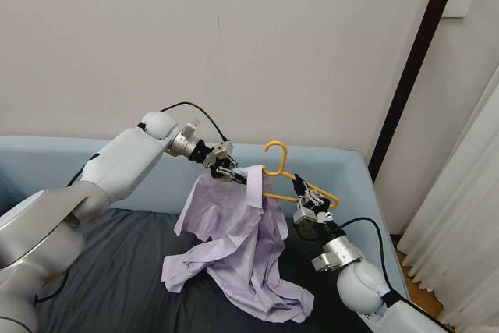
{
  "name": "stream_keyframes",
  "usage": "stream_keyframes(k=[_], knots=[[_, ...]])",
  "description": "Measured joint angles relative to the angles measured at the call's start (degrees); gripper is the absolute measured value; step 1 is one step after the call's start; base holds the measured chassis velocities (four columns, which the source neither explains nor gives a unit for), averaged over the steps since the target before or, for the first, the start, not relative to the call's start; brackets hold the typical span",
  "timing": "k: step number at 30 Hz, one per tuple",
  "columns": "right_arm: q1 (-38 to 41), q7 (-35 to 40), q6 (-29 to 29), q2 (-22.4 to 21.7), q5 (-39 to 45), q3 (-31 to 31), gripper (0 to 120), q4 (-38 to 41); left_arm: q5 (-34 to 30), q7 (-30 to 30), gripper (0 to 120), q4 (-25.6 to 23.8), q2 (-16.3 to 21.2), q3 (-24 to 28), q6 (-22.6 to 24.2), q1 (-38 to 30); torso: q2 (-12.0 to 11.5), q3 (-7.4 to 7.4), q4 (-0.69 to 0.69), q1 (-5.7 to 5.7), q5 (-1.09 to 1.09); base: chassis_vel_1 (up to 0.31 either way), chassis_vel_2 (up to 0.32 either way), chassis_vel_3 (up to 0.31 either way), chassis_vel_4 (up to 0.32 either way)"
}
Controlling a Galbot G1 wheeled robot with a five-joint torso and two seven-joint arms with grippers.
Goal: Pick up the clothes from the sofa and hang them on the clothes hanger.
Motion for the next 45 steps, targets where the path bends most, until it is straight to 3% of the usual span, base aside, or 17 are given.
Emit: stream_keyframes(k=[7,11,13,17,19,22,26,27,32,36,45], knots=[[0.0,0.7,-1.0,-0.1,2.0,-0.2,25,0.6,0.0,-0.1,4,0.3,0.2,-0.6,0.0,0.3,0.0,0.0,0.0,0.0,0.0,0.0,0.0,0.0,0.0],[-0.8,1.7,-0.5,-0.5,5.9,-0.2,46,1.8,0.2,-0.3,3,2.2,-0.3,-1.9,-0.1,0.5,0.0,0.0,0.0,0.0,-0.01,0.0,0.0,0.0,0.0],[-1.3,1.6,1.7,-0.7,9.1,-0.3,50,2.5,0.2,-1.0,2,3.2,-0.5,-2.5,-0.2,0.5,0.0,0.0,-0.01,0.0,0.0,0.0,0.0,0.0,0.0],[-2.6,-4.1,11.2,-1.4,21.8,-0.9,69,3.7,0.0,-2.4,2,4.5,-0.5,-3.6,-0.3,0.5,0.0,0.0,0.0,0.0,-0.01,0.0,0.0,0.0,0.0],[-2.6,-4.3,11.7,-1.4,22.5,-1.0,71,3.7,0.0,-2.4,2,4.5,-0.5,-3.6,-0.3,0.6,0.0,0.0,0.0,0.0,-0.01,0.0,0.0,0.0,0.0],[-3.3,-7.9,17.0,-1.5,30.0,-2.1,86,2.9,-0.1,-3.2,2,4.5,0.0,-4.2,-0.3,0.7,0.0,0.0,0.0,0.0,0.0,0.0,0.0,0.0,0.0],[-4.6,-12.3,19.6,-1.9,36.4,-3.2,98,0.9,-0.3,-3.8,2,4.3,0.6,-4.8,-0.3,0.7,0.0,0.0,0.01,0.0,-0.01,0.0,0.0,0.0,0.0],[-4.6,-12.3,19.6,-1.9,36.4,-3.2,98,0.9,-0.3,-3.8,2,4.3,0.6,-4.8,-0.3,0.7,0.0,0.0,0.01,0.0,-0.01,0.0,0.0,0.0,0.0],[-5.5,-15.4,15.2,-2.0,57.3,-6.1,100,-2.9,-2.4,-4.2,2,3.3,2.3,-5.4,-0.2,0.5,0.0,0.0,0.01,0.0,0.0,0.0,0.0,0.0,0.0],[-4.7,-18.0,14.7,-1.1,64.2,-6.8,100,-6.2,-3.2,-4.3,2,2.8,2.8,-5.5,-0.2,0.5,0.0,0.0,0.0,0.0,-0.01,0.0,0.0,0.0,0.0],[-2.6,-19.3,15.7,3.0,67.7,-8.4,100,-11.6,-3.5,-4.0,2,1.8,3.3,-5.8,0.0,1.2,0.0,0.0,0.0,0.0,-0.01,0.0,0.0,0.0,0.0]])
